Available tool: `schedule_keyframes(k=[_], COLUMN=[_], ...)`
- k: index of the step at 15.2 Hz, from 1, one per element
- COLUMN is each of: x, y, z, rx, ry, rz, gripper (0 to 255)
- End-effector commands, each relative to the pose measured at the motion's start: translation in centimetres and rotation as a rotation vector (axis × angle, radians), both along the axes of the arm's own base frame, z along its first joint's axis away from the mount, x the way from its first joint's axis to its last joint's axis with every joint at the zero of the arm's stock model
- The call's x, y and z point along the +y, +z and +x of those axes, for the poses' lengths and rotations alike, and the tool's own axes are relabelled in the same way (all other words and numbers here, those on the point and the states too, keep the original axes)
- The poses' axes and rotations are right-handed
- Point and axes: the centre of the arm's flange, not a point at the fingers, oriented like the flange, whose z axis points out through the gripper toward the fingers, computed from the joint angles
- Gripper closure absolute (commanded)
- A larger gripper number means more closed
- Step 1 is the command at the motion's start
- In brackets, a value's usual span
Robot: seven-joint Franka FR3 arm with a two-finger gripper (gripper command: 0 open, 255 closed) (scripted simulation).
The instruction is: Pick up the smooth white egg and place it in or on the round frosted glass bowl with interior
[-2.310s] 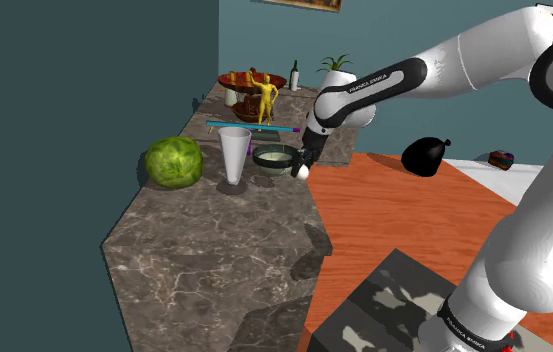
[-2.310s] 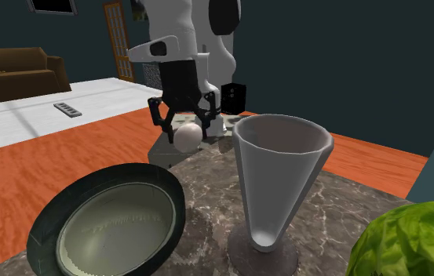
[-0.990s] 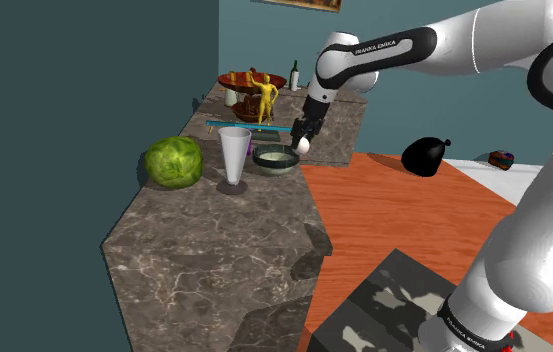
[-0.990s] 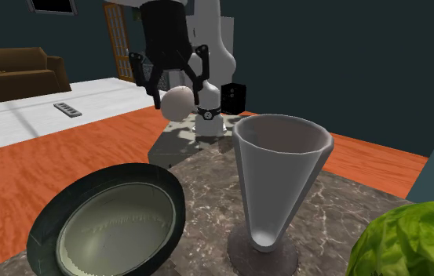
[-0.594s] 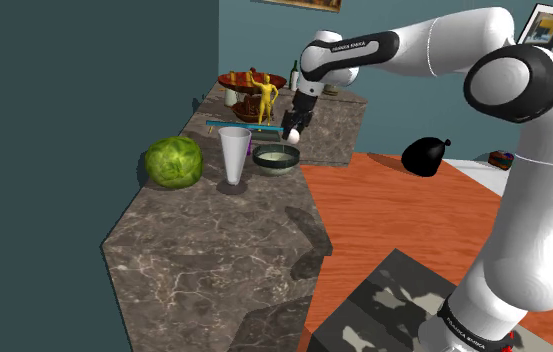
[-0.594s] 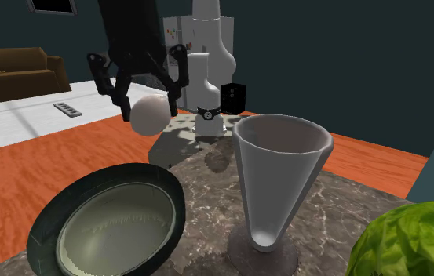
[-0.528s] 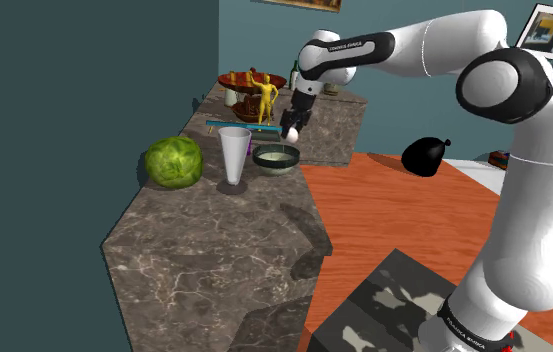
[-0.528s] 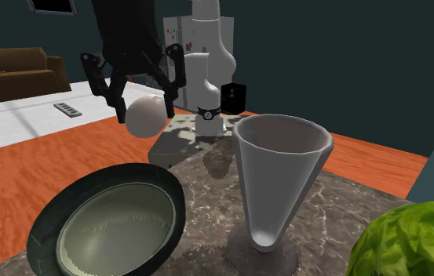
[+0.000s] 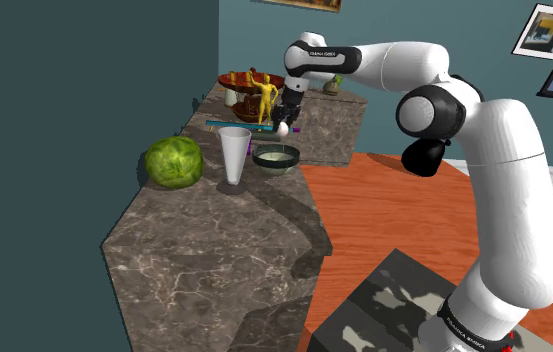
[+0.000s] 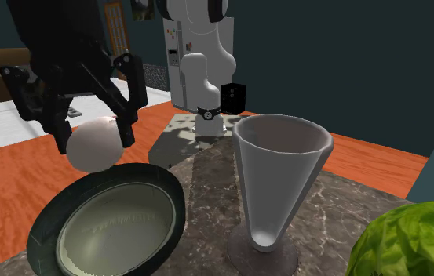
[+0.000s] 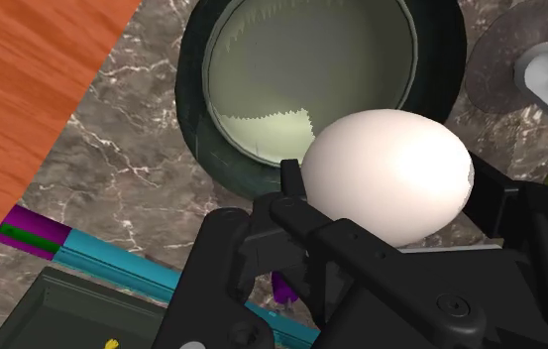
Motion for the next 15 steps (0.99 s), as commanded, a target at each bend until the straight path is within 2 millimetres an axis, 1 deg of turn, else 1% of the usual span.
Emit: schedule_keyframes(k=[1, 10, 11, 15], x=[0.0, 0.0, 0.0, 0.0], y=[-0.9, -5.6, -6.5, -6.5], z=[0.2, 0.2, 0.2, 0.2], rx=[-0.001, -0.001, -0.001, -0.001], ry=[0.001, 0.001, 0.001, 0.001], rz=[0.0, 0.0, 0.0, 0.0], gripper=[255, 255, 255, 255])
